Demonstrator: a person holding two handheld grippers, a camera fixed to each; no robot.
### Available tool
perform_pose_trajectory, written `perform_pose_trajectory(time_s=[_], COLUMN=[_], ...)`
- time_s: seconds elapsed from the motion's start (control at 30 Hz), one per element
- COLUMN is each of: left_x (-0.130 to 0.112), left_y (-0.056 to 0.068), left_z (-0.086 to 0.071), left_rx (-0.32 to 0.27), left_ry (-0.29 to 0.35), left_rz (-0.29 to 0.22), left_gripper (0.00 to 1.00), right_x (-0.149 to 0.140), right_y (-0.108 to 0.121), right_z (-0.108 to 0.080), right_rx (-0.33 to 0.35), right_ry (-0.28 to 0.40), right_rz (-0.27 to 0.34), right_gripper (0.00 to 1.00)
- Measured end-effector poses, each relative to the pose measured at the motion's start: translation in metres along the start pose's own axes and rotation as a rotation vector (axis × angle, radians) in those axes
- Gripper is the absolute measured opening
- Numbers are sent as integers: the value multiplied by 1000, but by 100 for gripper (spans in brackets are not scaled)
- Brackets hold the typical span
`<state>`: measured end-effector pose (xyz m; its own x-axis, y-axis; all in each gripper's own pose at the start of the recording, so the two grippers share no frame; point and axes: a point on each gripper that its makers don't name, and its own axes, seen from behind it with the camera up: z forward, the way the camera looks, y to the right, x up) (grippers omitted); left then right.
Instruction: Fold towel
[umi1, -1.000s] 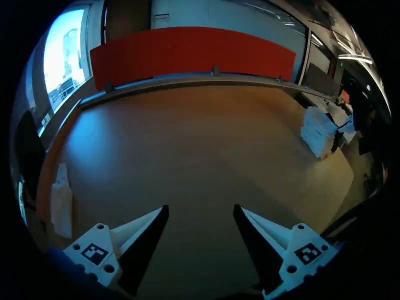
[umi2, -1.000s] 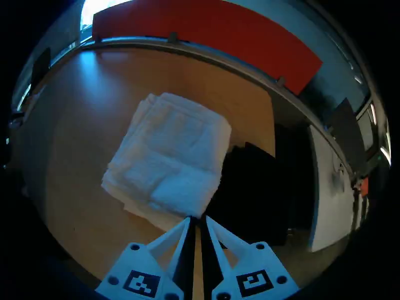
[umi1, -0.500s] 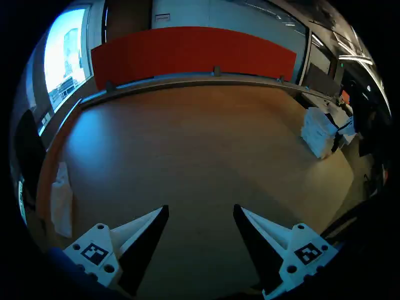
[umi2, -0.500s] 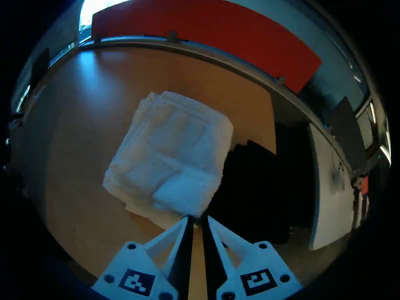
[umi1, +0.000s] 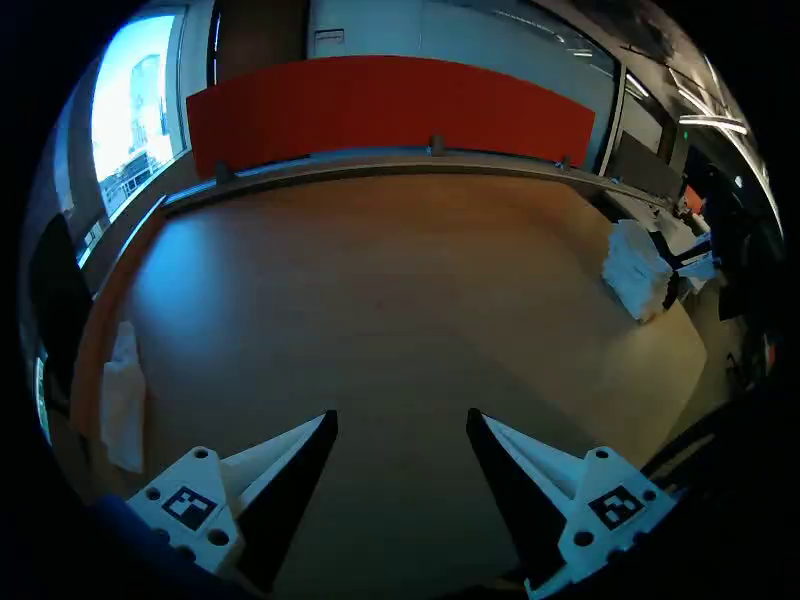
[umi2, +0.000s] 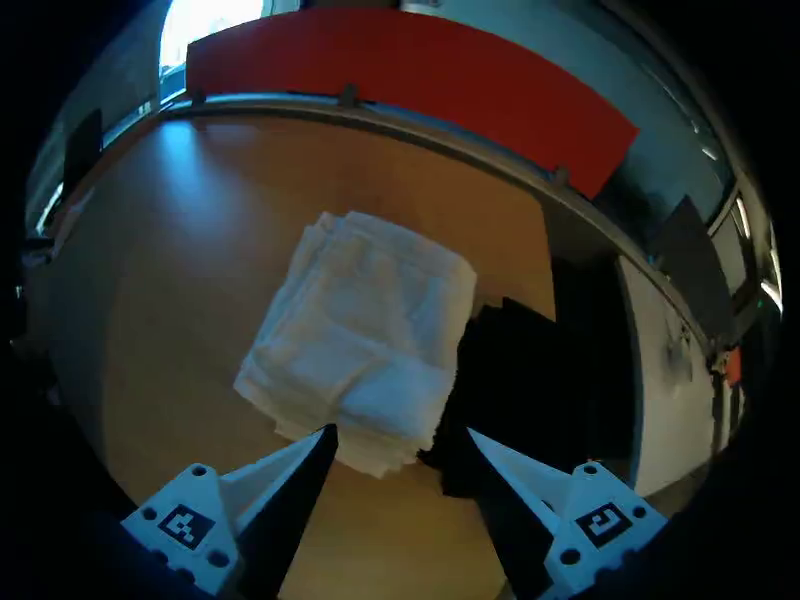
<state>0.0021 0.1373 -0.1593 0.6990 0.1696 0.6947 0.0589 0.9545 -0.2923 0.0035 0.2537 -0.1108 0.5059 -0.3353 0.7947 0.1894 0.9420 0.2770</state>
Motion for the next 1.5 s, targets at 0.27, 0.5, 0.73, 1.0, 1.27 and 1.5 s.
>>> perform_pose_trajectory(time_s=[0.27, 0.5, 0.73, 1.0, 1.27, 1.5], left_x=[4, 6, 11, 20, 31, 46], left_y=[-3, -10, -17, -23, -29, -38], left_z=[-4, -7, -9, -11, -10, -13], left_rx=[8, 29, 45, 58, 72, 93], left_ry=[17, 30, 48, 75, 104, 155], left_rz=[-9, -17, -17, -31, -28, -21], left_gripper=[96, 96, 96, 96, 96, 96], right_x=[14, 33, 59, 92, 118, 145], right_y=[-11, -20, -29, -40, -49, -58], right_z=[-3, -8, -19, -37, -52, -72], right_rx=[0, -4, -37, -84, -104, -107], right_ry=[50, 122, 241, 401, 524, 623], right_rz=[50, 152, 270, 327, 346, 342], right_gripper=[89, 89, 89, 89, 89, 89])
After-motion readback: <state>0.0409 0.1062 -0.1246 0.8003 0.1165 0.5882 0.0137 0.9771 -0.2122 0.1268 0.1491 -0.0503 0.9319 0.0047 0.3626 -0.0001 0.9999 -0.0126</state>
